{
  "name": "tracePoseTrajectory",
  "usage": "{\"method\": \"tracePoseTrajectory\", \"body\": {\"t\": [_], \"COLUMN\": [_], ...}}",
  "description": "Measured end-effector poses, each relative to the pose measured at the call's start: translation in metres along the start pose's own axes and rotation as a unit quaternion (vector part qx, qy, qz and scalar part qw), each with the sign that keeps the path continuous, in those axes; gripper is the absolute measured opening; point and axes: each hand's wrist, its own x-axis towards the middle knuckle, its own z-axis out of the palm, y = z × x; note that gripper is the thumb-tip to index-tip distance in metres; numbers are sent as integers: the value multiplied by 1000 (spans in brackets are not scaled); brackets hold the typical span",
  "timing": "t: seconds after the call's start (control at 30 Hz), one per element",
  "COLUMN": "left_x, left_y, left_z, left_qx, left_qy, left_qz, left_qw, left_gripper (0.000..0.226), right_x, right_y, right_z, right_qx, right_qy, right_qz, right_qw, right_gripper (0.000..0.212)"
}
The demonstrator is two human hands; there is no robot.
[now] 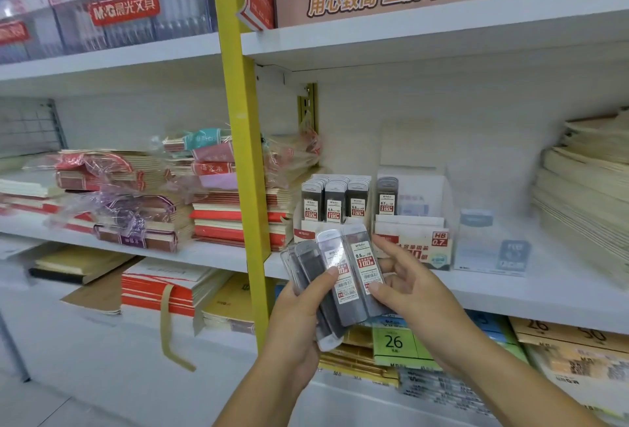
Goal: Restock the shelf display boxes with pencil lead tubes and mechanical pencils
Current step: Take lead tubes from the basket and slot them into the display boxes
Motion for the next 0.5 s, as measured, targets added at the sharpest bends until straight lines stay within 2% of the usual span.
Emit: {"method": "tracePoseTrajectory", "body": {"t": [0.23, 0.37, 0.43, 0.5], "left_x": [-1, 5, 11, 16], "left_y": [3, 5, 9, 14], "left_z": [2, -1, -6, -12], "left_qx": [3, -7, -21, -28], "left_qy": [3, 15, 27, 36], "left_qz": [-12, -8, -3, 5], "left_qw": [1000, 1000, 999, 999], "left_gripper": [51, 37, 39, 48], "right_x": [1, 11, 26, 46], "right_y": [-2, -14, -31, -52], "right_z": [1, -2, -7, -12], "right_qx": [-3, -24, -42, -96], "right_qy": [-6, -1, 57, 112], "right_qz": [-18, -40, -80, -141], "right_qw": [1000, 999, 994, 979], "right_gripper": [84, 93, 84, 66]}}
